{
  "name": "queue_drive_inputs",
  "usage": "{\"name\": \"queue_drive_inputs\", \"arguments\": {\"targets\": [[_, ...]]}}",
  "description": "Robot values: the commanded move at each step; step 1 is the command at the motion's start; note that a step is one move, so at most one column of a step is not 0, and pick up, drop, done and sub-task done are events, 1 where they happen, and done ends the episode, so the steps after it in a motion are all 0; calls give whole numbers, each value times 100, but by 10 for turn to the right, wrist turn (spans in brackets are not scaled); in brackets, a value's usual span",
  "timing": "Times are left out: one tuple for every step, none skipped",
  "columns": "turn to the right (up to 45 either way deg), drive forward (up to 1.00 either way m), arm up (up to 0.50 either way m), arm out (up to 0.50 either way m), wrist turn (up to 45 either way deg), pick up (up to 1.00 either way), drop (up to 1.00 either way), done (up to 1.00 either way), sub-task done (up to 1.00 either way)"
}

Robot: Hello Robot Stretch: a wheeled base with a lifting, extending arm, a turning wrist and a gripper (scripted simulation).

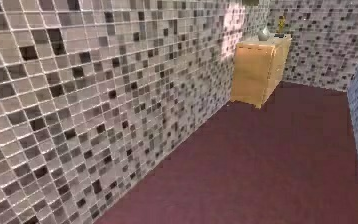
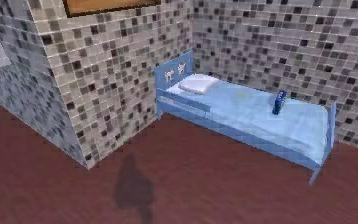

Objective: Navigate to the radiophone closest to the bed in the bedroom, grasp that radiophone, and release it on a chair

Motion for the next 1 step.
{"name": "queue_drive_inputs", "arguments": {"targets": [[450, 0, 0, 0, 0, 0, 0, 0, 0]]}}
